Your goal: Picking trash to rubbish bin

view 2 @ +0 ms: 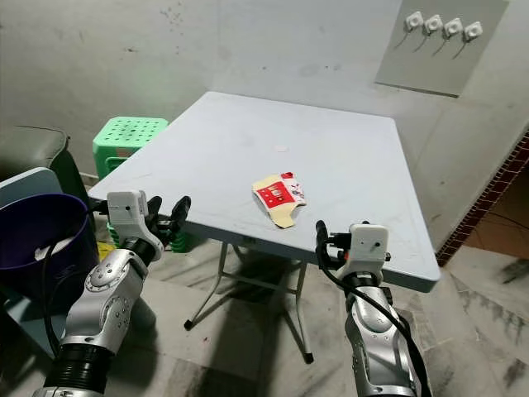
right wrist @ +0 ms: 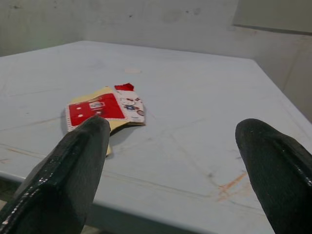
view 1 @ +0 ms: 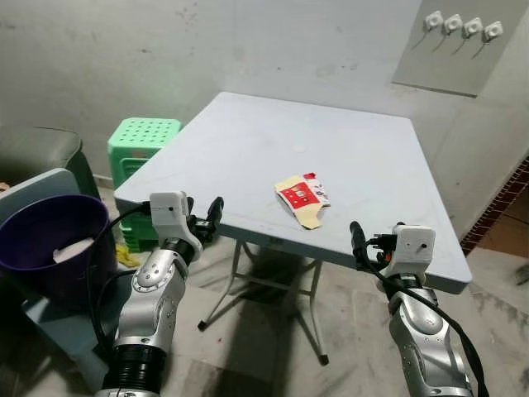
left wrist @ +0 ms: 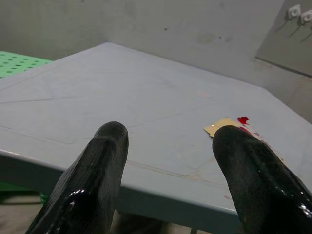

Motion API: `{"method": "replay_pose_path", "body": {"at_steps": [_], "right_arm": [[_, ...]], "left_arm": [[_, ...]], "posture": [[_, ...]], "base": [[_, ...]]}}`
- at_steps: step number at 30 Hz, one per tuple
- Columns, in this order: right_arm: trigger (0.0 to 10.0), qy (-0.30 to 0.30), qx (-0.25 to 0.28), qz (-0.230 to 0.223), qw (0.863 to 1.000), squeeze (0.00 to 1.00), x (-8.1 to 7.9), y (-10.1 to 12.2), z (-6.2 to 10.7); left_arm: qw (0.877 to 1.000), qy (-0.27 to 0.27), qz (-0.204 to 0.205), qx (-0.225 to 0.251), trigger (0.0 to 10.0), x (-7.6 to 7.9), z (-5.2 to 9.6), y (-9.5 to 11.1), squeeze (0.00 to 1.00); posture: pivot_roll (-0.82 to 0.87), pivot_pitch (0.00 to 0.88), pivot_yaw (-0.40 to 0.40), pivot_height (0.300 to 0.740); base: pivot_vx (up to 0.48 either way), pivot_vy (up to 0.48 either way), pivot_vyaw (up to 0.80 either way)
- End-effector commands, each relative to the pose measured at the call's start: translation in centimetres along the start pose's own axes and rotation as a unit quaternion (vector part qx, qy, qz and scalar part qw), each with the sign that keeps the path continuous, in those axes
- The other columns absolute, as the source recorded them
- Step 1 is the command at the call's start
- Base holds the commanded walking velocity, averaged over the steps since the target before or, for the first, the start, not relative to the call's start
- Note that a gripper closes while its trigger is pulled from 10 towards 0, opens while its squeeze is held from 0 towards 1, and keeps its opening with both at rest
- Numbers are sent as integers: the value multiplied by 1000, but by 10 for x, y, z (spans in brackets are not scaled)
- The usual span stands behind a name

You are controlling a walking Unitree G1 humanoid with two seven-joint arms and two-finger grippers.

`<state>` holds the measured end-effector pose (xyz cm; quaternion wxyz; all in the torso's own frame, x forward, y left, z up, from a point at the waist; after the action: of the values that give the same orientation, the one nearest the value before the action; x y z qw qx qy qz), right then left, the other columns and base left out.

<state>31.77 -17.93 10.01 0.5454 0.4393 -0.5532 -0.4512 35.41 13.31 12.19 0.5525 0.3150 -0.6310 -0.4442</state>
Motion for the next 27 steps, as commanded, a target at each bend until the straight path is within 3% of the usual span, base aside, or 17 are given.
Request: {"method": "replay_pose_path", "body": {"at_steps": [1, 7, 20, 27], "right_arm": [[10000, -1, 7, 5, 1000, 0, 2, 5, 0], [10000, 0, 6, 6, 1000, 0, 1, 5, 0], [10000, 2, 1, 7, 1000, 0, -1, 2, 2], [10000, 1, -1, 6, 1000, 0, -1, 2, 3]], "left_arm": [[1000, -3, 2, 0, 10000, 3, -2, 2, 0], [1000, -3, 1, -2, 10000, 3, -3, 2, 0], [1000, -4, -5, -3, 10000, 3, -2, 2, 0], [1000, -4, -13, -7, 10000, 3, -1, 1, 0]], "posture": [[-34, 0, -65, 740], [-36, 0, -64, 740], [-35, 0, -63, 740], [-35, 0, -62, 740]], "base": [[0, 0, 0], [0, 0, 0], [309, 0, 0], [34, 0, 0]]}}
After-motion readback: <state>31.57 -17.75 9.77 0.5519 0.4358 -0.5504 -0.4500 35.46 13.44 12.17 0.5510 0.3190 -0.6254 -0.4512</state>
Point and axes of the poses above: a point about 5 cm out from each wrist's last joint towards the gripper, its own z axis pointing back from the gripper into the wrist, its own y axis along the axis of the wrist's last joint, x = y × z, the point moved 3 cm from there along -z, pointing out of the wrist towards the gripper, and after that the axes turned 12 degrees about z, right-handed, at the moved point
